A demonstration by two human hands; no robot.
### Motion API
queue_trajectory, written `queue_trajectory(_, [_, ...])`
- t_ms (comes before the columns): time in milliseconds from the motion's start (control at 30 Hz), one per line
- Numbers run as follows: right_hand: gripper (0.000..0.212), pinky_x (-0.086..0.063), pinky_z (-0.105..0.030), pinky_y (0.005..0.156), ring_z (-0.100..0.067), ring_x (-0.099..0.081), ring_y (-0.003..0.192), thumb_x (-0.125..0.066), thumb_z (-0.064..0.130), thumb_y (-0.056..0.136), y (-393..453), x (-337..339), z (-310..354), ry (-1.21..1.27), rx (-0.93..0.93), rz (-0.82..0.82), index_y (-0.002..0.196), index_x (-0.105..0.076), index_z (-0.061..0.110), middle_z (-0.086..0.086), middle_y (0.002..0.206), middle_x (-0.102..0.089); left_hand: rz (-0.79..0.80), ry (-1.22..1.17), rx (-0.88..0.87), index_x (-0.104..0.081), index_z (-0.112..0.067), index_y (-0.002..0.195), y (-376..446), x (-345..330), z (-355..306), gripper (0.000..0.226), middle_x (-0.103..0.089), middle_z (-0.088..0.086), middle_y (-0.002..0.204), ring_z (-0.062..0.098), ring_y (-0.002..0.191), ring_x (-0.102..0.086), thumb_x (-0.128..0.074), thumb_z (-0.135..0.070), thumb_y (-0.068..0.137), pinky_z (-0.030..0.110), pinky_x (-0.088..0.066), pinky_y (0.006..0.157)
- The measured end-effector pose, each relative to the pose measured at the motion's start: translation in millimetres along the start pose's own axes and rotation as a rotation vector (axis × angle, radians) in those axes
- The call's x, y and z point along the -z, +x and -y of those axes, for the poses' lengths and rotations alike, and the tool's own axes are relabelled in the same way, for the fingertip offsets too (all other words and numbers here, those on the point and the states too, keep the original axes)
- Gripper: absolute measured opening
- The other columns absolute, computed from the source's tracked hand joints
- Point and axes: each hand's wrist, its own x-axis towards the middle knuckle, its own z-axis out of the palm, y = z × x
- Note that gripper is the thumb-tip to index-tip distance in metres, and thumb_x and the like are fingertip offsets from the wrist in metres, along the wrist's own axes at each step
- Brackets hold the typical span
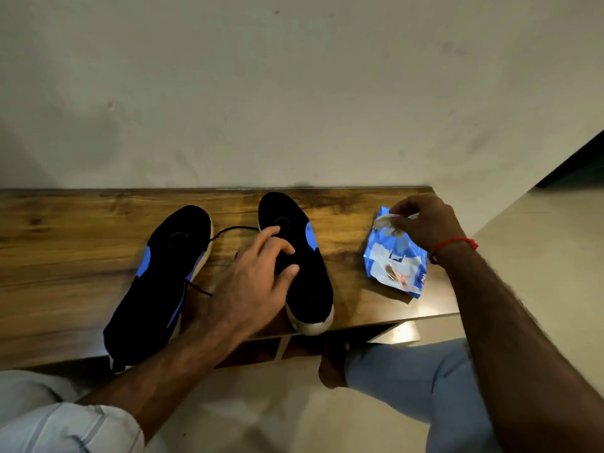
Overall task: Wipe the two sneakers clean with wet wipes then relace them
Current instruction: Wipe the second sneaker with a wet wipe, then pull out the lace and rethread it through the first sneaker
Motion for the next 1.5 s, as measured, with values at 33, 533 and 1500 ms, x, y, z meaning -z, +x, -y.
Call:
queue_trajectory(33, [0.009,-0.035,0.002,0.057,-0.019,-0.066,0.081,-0.070,0.006,0.087,1,2,-6,-0.032,-0.028,0.009,0.095,-0.074,0.007,-0.006,0.086,-0.071,-0.020,0.000,0.010,-0.054,-0.029,0.125,2,2,2,0.028,-0.034,-0.011,0.158,0.020,0.139,-0.043,-0.057,-0.039,0.098,0.036,-0.046,0.102])
queue_trajectory(533, [0.014,-0.035,-0.016,0.071,-0.018,-0.064,0.081,-0.067,0.013,0.091,-14,-43,69,0.012,0.293,0.056,0.101,-0.076,0.009,-0.001,0.095,-0.074,-0.364,-0.238,0.371,-0.061,-0.032,0.092,24,143,71,0.033,-0.074,-0.004,0.102,0.019,0.057,-0.068,-0.051,-0.002,0.102,0.015,-0.049,0.046])
queue_trajectory(1500, [0.008,-0.059,-0.033,0.070,-0.021,-0.070,0.071,-0.071,0.014,0.090,-68,-160,191,0.436,0.226,0.690,0.095,-0.075,0.010,-0.011,0.085,-0.075,0.277,-0.039,0.616,-0.057,-0.036,0.125,-32,112,95,0.050,-0.049,-0.012,0.089,0.017,0.081,-0.059,-0.084,-0.031,0.083,0.037,-0.058,0.073])
